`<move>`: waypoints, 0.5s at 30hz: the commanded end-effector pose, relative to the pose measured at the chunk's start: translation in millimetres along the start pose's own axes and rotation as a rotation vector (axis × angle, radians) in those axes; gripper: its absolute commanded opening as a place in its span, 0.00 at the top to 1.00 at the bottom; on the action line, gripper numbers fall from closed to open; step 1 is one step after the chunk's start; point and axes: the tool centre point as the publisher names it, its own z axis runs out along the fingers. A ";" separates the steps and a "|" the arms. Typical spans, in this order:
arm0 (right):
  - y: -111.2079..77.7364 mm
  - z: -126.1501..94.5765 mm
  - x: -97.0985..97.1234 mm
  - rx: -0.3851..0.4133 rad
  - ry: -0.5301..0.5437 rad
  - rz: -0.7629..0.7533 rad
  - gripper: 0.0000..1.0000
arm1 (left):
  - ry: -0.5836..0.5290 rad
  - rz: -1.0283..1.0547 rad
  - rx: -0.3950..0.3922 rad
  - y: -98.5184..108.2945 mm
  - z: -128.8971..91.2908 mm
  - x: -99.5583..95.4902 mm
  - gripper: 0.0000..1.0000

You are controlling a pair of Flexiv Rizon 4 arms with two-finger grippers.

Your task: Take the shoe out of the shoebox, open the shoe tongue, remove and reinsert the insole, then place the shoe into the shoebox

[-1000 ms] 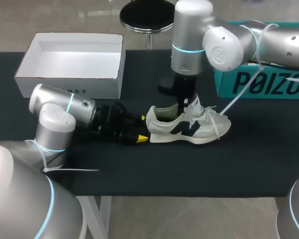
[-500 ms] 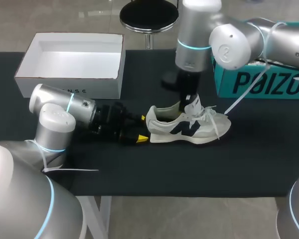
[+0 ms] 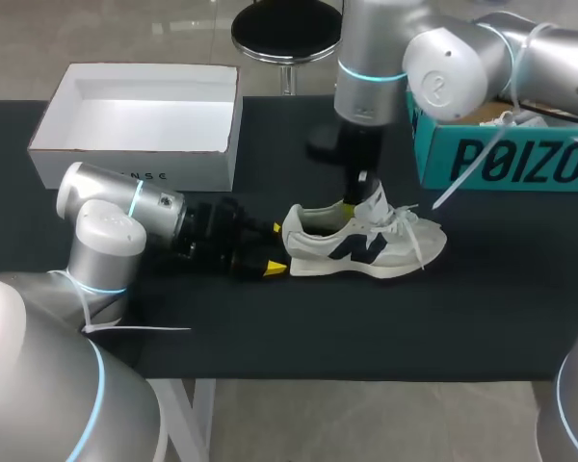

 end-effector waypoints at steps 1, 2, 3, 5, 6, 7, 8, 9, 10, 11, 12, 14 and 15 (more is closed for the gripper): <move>9.0 10.0 -1.5 0.032 0.022 0.000 1.00 | 0.001 -0.001 -0.002 1.9 1.3 -1.0 1.00; 8.7 12.5 -1.0 0.037 0.027 0.002 1.00 | 0.001 -0.001 -0.002 1.9 1.3 -1.0 1.00; 8.3 13.9 -0.6 0.037 0.027 0.002 1.00 | 0.001 -0.001 -0.002 1.9 1.3 -1.0 1.00; 9.1 17.8 0.6 0.041 0.033 0.004 1.00 | 0.001 -0.001 -0.002 1.9 1.3 -1.0 1.00; 9.4 20.4 0.8 0.044 0.036 0.005 1.00 | 0.001 -0.001 -0.002 1.9 1.3 -1.0 1.00; 10.0 22.4 1.0 0.050 0.036 -0.003 1.00 | 0.001 -0.001 -0.002 1.9 1.3 -1.0 1.00; 11.7 24.2 1.2 0.064 0.034 -0.019 1.00 | 0.001 -0.001 -0.002 1.9 1.3 -1.0 1.00; 12.9 25.6 1.4 0.070 0.033 -0.022 1.00 | 0.001 -0.001 -0.002 1.9 1.3 -1.0 1.00; 14.3 27.6 1.4 0.070 0.033 -0.023 1.00 | 0.001 -0.001 -0.002 1.9 1.3 -1.0 1.00; 14.8 29.2 1.3 0.076 0.035 -0.026 1.00 | 0.001 -0.001 -0.002 1.9 1.3 -1.0 1.00; 14.5 31.2 1.0 0.084 0.041 -0.022 0.96 | 0.001 -0.001 -0.002 1.9 1.3 -1.0 1.00; 13.5 33.7 0.4 0.083 0.044 -0.020 0.87 | 0.001 -0.001 -0.002 1.9 1.3 -1.0 1.00; 13.3 34.2 0.3 0.084 0.045 -0.019 0.86 | 0.001 -0.001 -0.002 1.9 1.3 -1.0 1.00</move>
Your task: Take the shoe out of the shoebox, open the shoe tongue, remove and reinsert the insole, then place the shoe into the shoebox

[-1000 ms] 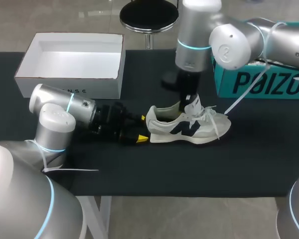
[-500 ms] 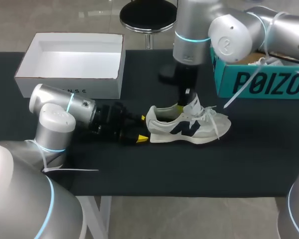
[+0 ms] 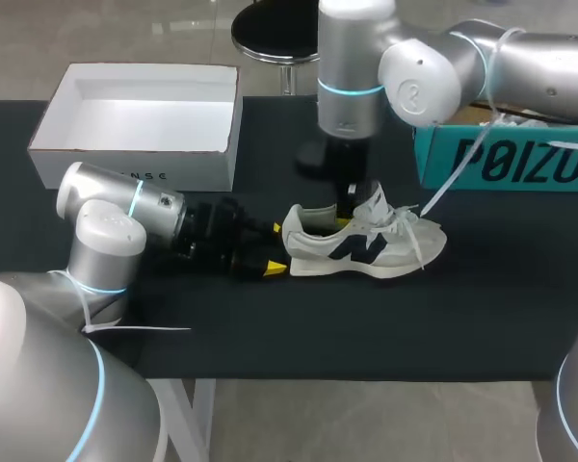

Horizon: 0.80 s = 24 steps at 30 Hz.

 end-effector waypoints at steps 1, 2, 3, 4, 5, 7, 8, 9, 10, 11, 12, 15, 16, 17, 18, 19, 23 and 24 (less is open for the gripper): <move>4.8 6.2 -4.7 0.013 0.011 0.007 0.82 | 0.001 -0.001 -0.002 1.9 1.2 -1.0 1.00; 3.7 7.0 -5.0 0.014 0.013 0.008 0.76 | 0.001 -0.001 -0.002 1.9 1.2 -1.0 1.00; 2.5 8.0 -5.2 0.017 0.016 0.012 0.71 | 0.001 -0.001 -0.002 1.9 1.2 -1.0 1.00; 1.2 8.8 -5.3 0.015 0.018 0.017 0.69 | 0.001 -0.001 -0.002 1.9 1.2 -1.0 1.00; 0.4 9.2 -5.4 0.014 0.019 0.018 0.66 | 0.001 -0.001 -0.002 1.9 1.2 -1.0 1.00; -1.0 9.9 -5.3 0.017 0.022 0.021 0.58 | 0.001 -0.001 -0.002 1.9 1.2 -1.0 1.00; -1.7 9.9 -5.1 0.017 0.023 0.022 0.57 | 0.001 -0.001 -0.002 1.9 1.2 -1.0 1.00; -2.0 9.9 -5.0 0.017 0.023 0.023 0.57 | 0.001 -0.001 -0.002 1.9 1.2 -1.0 1.00; -2.1 9.8 -4.9 0.017 0.024 0.023 0.55 | 0.001 -0.001 -0.002 1.9 1.2 -1.0 1.00; -2.5 9.8 -4.6 0.018 0.024 0.024 0.54 | 0.001 -0.001 -0.002 1.9 1.2 -1.0 1.00; -3.0 9.8 -4.4 0.019 0.025 0.025 0.54 | 0.001 -0.001 -0.002 1.9 1.2 -1.0 1.00; -3.4 9.8 -4.3 0.021 0.027 0.025 0.50 | 0.001 -0.001 -0.002 1.9 1.2 -1.0 1.00; -3.4 9.8 -4.3 0.022 0.028 0.026 0.43 | 0.001 -0.001 -0.002 1.9 1.2 -1.0 1.00; -3.5 9.9 -4.3 0.022 0.028 0.026 0.42 | 0.001 -0.001 -0.002 1.9 1.2 -1.0 1.00; -3.5 10.0 -4.3 0.022 0.028 0.026 0.44 | 0.001 -0.001 -0.002 1.9 1.2 -1.0 1.00; -2.7 10.8 -4.5 0.022 0.029 0.025 0.44 | 0.001 -0.001 -0.002 1.9 1.2 -1.0 1.00; 0.3 16.3 -4.9 0.021 0.033 0.023 0.51 | 0.001 -0.001 -0.002 1.9 1.2 -1.0 1.00; 1.1 18.4 -5.3 0.020 0.034 0.023 0.51 | 0.001 -0.001 -0.002 1.9 1.2 -1.0 1.00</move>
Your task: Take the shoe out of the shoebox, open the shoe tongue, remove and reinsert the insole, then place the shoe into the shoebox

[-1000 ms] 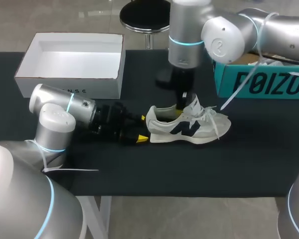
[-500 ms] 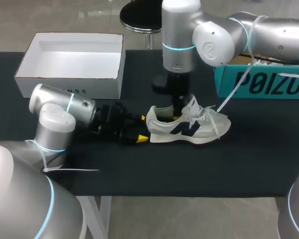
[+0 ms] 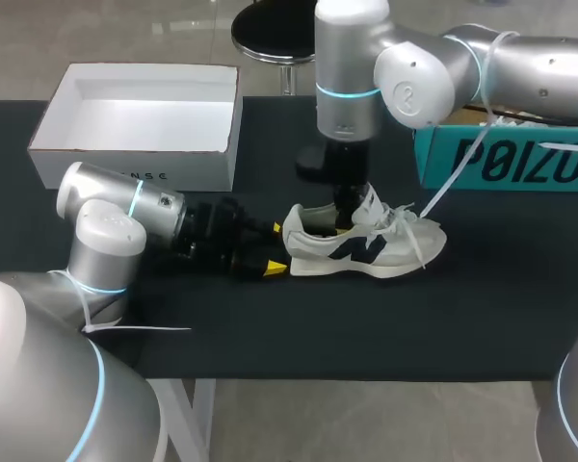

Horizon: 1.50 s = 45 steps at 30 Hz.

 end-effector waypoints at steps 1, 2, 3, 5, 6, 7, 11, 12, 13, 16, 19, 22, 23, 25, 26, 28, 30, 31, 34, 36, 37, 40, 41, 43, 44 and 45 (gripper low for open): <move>4.5 9.4 -3.1 -0.001 0.006 -0.001 0.51 | 0.001 0.000 -0.002 2.1 1.2 -0.9 1.00; 5.1 11.3 -3.7 -0.003 0.008 -0.001 0.51 | 0.001 0.000 -0.002 2.1 1.2 -0.9 1.00; 5.7 13.5 -4.4 -0.005 0.009 -0.001 0.51 | 0.001 0.000 -0.002 2.1 1.2 -0.9 1.00; 7.2 18.0 -5.7 -0.011 0.010 -0.001 0.52 | 0.001 0.000 -0.002 2.1 1.2 -0.9 1.00; 8.2 20.2 -6.1 -0.012 0.011 0.000 0.52 | 0.001 0.000 -0.002 2.1 1.2 -0.9 1.00; 9.3 23.8 -6.7 -0.011 0.016 0.000 0.52 | 0.001 0.000 -0.002 2.1 1.2 -0.9 1.00; 13.4 39.0 -7.6 -0.018 0.035 0.005 0.52 | 0.001 0.000 -0.002 2.1 1.2 -0.9 1.00; 14.7 42.8 -7.3 -0.018 0.037 0.004 0.52 | 0.001 0.000 -0.002 2.1 1.2 -0.9 1.00; 15.9 46.5 -6.9 -0.017 0.043 0.003 0.52 | 0.001 0.000 -0.002 2.1 1.2 -0.9 1.00; 18.1 56.9 -4.0 -0.016 0.052 0.006 0.51 | 0.001 0.000 -0.002 2.1 1.2 -0.9 1.00; 19.6 64.1 2.1 -0.004 0.048 0.005 0.55 | 0.001 0.000 -0.002 2.1 1.2 -0.9 1.00; 20.8 74.0 6.3 0.027 0.060 0.013 1.00 | 0.001 0.000 -0.002 2.1 1.2 -0.9 1.00; 21.1 75.9 7.9 0.027 0.059 0.012 1.00 | 0.001 0.000 -0.002 2.1 1.2 -0.9 1.00; 20.1 77.4 9.9 0.024 0.059 0.020 1.00 | 0.001 0.000 -0.002 2.1 1.2 -0.9 1.00; 19.6 77.5 10.4 0.025 0.059 0.022 1.00 | 0.001 0.000 -0.002 2.1 1.2 -0.9 1.00; 18.0 75.3 11.4 0.022 0.052 0.032 1.00 | 0.001 0.000 -0.002 2.1 1.2 -0.9 1.00; 16.6 70.9 11.2 0.020 0.042 0.041 1.00 | 0.001 0.000 -0.002 2.1 1.2 -0.9 1.00; 16.1 68.4 11.0 0.018 0.038 0.044 1.00 | 0.001 0.000 -0.002 2.1 1.2 -0.9 1.00; 15.9 61.2 9.9 0.014 0.023 0.049 1.00 | 0.001 0.000 -0.002 2.1 1.2 -0.9 1.00; 15.5 57.7 9.4 0.009 0.016 0.053 1.00 | 0.001 0.000 -0.002 2.1 1.2 -0.9 1.00; 15.4 55.7 9.2 0.008 0.014 0.054 1.00 | 0.001 0.000 -0.002 2.1 1.2 -0.9 1.00; 14.3 51.4 8.6 -0.002 0.004 0.063 1.00 | 0.001 0.000 -0.002 2.1 1.2 -0.9 1.00; 14.1 50.1 8.3 -0.003 0.003 0.064 1.00 | 0.001 0.000 -0.002 2.1 1.2 -0.9 1.00; 13.4 46.5 7.9 -0.008 -0.001 0.070 1.00 | 0.001 0.000 -0.002 2.1 1.2 -0.9 1.00; 13.2 45.4 7.7 -0.009 0.001 0.076 1.00 | 0.001 0.000 -0.002 2.1 1.2 -0.9 1.00; 12.7 44.2 7.3 -0.021 0.007 0.080 1.00 | 0.001 0.000 -0.002 2.1 1.2 -0.9 1.00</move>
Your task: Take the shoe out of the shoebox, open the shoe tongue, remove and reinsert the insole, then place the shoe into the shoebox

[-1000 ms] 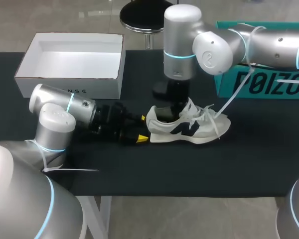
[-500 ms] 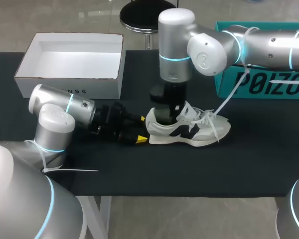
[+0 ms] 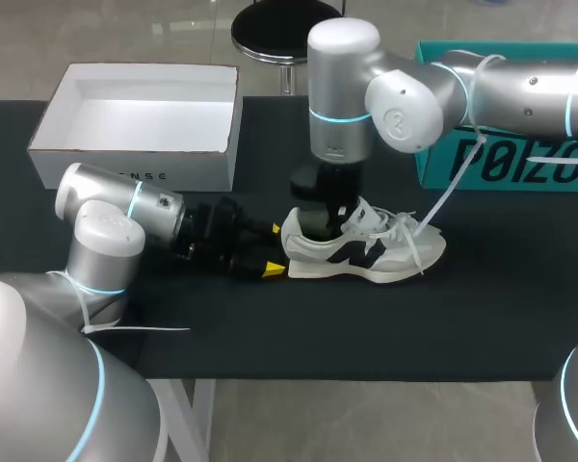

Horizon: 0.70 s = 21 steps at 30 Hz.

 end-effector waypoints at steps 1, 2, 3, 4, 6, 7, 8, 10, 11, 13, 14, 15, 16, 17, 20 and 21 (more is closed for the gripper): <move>1.3 5.0 3.9 -0.017 0.007 0.010 1.00 | 0.001 -0.002 -0.001 0.3 2.6 -2.1 1.00; 0.6 3.6 3.4 -0.012 0.009 0.016 1.00 | 0.001 -0.002 -0.001 0.3 2.6 -2.1 1.00; 0.0 1.4 2.8 -0.013 0.010 0.017 1.00 | 0.001 -0.002 -0.001 0.3 2.6 -2.1 1.00; -0.3 -0.7 2.6 -0.018 0.010 0.022 1.00 | 0.001 -0.002 -0.001 0.3 2.6 -2.1 1.00; -0.7 -5.6 1.7 -0.020 0.008 0.024 1.00 | 0.001 -0.002 -0.001 0.3 2.6 -2.1 1.00; -1.0 -7.7 1.0 -0.021 0.007 0.024 1.00 | 0.001 -0.002 -0.001 0.3 2.6 -2.1 1.00; -1.1 -10.1 0.1 -0.020 -0.002 0.015 1.00 | 0.001 -0.002 -0.001 0.3 2.6 -2.1 1.00; 0.3 -15.1 -0.7 -0.008 -0.011 0.006 1.00 | 0.001 -0.002 -0.001 0.3 2.6 -2.1 1.00; -0.2 -17.4 -1.3 -0.013 -0.013 0.008 1.00 | 0.001 -0.002 -0.001 0.3 2.6 -2.1 1.00; -2.0 -22.6 -2.4 -0.025 -0.014 0.024 1.00 | 0.001 -0.002 -0.001 0.3 2.6 -2.1 1.00; -3.3 -24.2 -3.0 -0.033 -0.015 0.030 1.00 | 0.001 -0.002 -0.001 0.3 2.6 -2.1 1.00; -4.4 -25.9 -3.5 -0.035 -0.016 0.032 1.00 | 0.001 -0.002 -0.001 0.3 2.6 -2.1 1.00; -5.2 -27.7 -3.9 -0.035 -0.019 0.036 1.00 | 0.001 -0.002 -0.001 0.3 2.6 -2.1 1.00; -5.8 -29.3 -4.2 -0.038 -0.021 0.039 1.00 | 0.001 -0.002 -0.001 0.3 2.6 -2.1 1.00; -7.2 -34.3 -4.9 -0.049 -0.024 0.049 1.00 | 0.001 -0.002 -0.001 0.3 2.6 -2.1 1.00; -7.6 -35.7 -5.1 -0.051 -0.028 0.051 1.00 | 0.001 -0.002 -0.001 0.3 2.6 -2.1 1.00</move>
